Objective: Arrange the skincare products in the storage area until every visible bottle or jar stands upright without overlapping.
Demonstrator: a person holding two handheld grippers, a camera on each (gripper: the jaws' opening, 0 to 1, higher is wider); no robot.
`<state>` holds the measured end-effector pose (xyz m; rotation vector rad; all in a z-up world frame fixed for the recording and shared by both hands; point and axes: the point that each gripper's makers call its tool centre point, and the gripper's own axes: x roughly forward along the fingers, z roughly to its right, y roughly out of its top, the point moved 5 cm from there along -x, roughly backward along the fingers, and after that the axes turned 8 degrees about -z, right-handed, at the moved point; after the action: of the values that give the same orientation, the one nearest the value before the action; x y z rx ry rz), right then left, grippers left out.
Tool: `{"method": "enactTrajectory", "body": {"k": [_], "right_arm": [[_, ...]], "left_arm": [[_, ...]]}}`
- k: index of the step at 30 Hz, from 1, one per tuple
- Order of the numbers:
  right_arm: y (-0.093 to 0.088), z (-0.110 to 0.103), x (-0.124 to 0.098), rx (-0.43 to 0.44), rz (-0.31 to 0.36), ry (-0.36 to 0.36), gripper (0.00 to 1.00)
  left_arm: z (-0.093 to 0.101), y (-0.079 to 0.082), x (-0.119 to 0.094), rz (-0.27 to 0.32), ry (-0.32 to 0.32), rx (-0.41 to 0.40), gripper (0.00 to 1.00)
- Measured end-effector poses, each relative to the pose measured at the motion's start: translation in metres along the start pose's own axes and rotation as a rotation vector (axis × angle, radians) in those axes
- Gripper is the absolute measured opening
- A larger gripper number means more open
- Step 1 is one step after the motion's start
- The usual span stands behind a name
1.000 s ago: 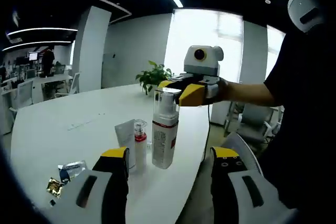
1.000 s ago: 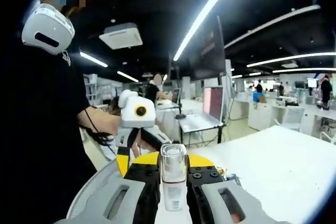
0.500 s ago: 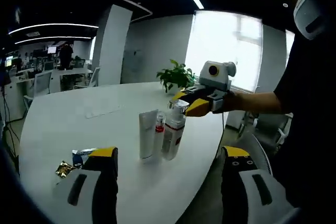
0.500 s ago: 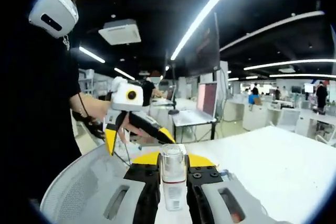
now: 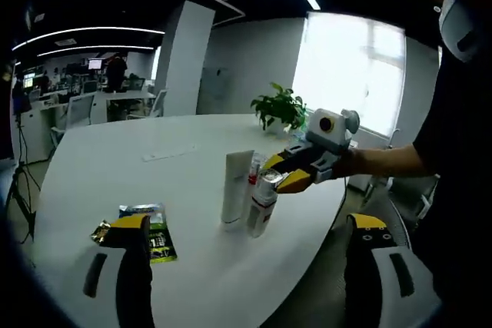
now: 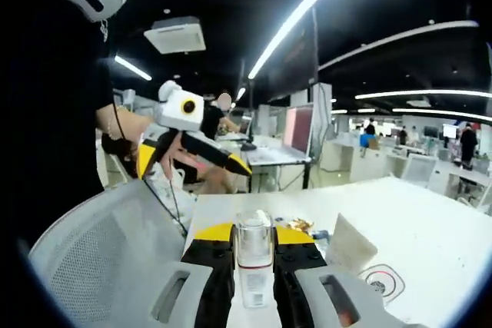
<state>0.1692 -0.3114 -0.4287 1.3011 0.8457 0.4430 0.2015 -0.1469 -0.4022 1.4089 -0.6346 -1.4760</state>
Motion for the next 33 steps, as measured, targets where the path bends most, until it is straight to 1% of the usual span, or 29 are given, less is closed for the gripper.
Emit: {"method": "enactTrajectory", "body": {"k": [5,6,8,9,11,14,18,24,29,33], "right_arm": [[-0.008,0.004,0.002,-0.028,0.024,0.006,0.09],[-0.01,0.003,0.003,-0.035,0.031,0.021,0.09],[-0.02,0.006,0.005,-0.052,0.007,0.012,0.09],[-0.025,0.005,0.006,-0.072,-0.014,0.026,0.09],[-0.032,0.005,0.008,-0.074,-0.021,0.021,0.09],[-0.038,0.005,0.007,-0.059,-0.013,0.024,0.09],[-0.048,0.006,0.009,-0.051,-0.019,0.017,0.09],[-0.052,0.01,0.009,-0.022,-0.007,0.015,0.09],[-0.062,0.01,0.009,-0.026,-0.051,0.018,0.09],[-0.063,0.011,0.007,-0.014,-0.043,0.022,0.09]], "left_arm": [[-0.002,-0.002,-0.001,0.003,0.014,-0.008,0.99],[-0.003,-0.002,-0.002,0.008,0.018,-0.016,0.99],[-0.002,-0.001,-0.003,0.022,0.019,-0.023,0.99],[-0.002,0.0,-0.004,0.033,0.025,-0.027,0.99],[-0.004,0.001,-0.005,0.039,0.032,-0.038,0.99],[-0.006,0.0,-0.006,0.042,0.037,-0.043,0.99],[-0.01,-0.007,-0.008,0.026,0.046,-0.045,0.99],[-0.013,-0.016,-0.006,0.006,0.051,-0.054,0.99],[-0.014,-0.02,-0.005,-0.006,0.049,-0.051,0.98],[-0.014,-0.02,-0.003,-0.007,0.047,-0.048,0.98]]}}
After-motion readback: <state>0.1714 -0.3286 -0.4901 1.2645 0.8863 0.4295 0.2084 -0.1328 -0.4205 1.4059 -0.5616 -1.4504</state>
